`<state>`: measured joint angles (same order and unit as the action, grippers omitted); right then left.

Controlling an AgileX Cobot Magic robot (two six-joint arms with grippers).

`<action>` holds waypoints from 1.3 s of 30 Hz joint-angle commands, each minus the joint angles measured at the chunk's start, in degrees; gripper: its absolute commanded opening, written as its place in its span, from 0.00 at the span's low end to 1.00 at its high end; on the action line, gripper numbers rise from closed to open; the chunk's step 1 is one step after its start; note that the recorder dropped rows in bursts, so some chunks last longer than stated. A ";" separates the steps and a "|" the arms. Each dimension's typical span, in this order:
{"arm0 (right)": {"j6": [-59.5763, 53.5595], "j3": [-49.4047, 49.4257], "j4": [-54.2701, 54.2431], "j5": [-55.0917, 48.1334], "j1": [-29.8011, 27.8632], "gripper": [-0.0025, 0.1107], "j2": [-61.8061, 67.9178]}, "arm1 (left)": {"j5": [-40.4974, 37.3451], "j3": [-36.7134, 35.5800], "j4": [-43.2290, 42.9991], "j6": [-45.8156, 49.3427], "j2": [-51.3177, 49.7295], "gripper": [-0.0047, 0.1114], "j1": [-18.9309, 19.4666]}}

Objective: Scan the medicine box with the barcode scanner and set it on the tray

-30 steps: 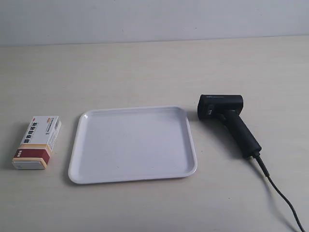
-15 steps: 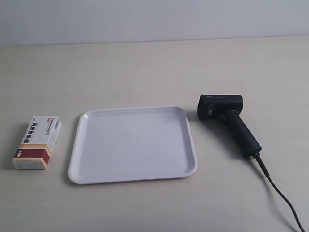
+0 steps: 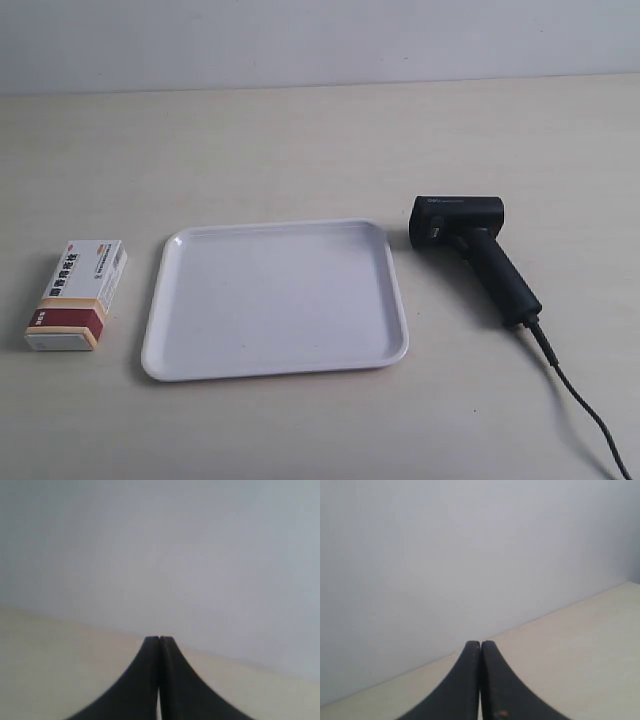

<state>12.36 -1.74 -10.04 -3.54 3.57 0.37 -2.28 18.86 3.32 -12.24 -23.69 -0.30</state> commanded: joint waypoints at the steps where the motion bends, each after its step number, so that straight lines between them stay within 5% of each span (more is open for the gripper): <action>1: -0.84 -1.55 -0.34 -0.41 0.11 0.02 0.35 | -10.24 5.32 1.19 2.41 -20.67 0.04 -0.75; 3: -0.84 -1.55 0.25 -1.45 0.11 0.02 1.13 | -9.73 5.76 1.19 6.03 -29.45 0.08 -2.50; 6: -0.84 -1.55 0.79 -1.57 0.11 0.02 2.19 | -5.24 6.01 1.19 9.20 -42.09 0.27 -7.17; 12: -0.84 -1.55 1.09 -1.72 0.11 0.02 3.02 | 2.28 9.33 -0.08 14.77 -59.12 0.94 -13.08; 13: -0.84 -1.55 1.09 -1.92 0.11 0.02 3.02 | 2.28 10.01 0.03 14.93 -61.92 0.94 -13.11; 20: -0.84 -1.55 1.09 -2.08 0.11 0.02 3.02 | 5.64 11.46 -0.11 16.80 -71.91 0.94 -13.11; 23: -0.84 -1.55 1.09 -2.08 0.11 0.02 3.02 | 6.45 11.46 -0.11 18.69 -73.11 0.86 -13.11; 26: -0.84 -1.55 1.09 -2.08 0.11 0.02 3.02 | 8.19 11.46 -0.11 19.32 -74.23 0.62 -13.11; 31: -0.84 -1.55 1.09 -1.83 0.11 0.02 3.02 | 8.51 12.01 -0.11 19.32 -73.90 0.04 -13.11; 35: -0.74 -1.55 1.09 1.03 0.11 0.02 3.80 | 3.83 15.52 -2.39 19.99 -69.87 0.05 -13.25; 39: -0.84 -1.55 1.11 2.80 1.46 0.02 10.99 | -2.55 21.64 -6.17 25.63 -65.01 0.04 -18.51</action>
<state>11.91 -2.90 -9.40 -2.18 3.88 6.37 -1.86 37.01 -0.65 9.25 -91.56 -15.09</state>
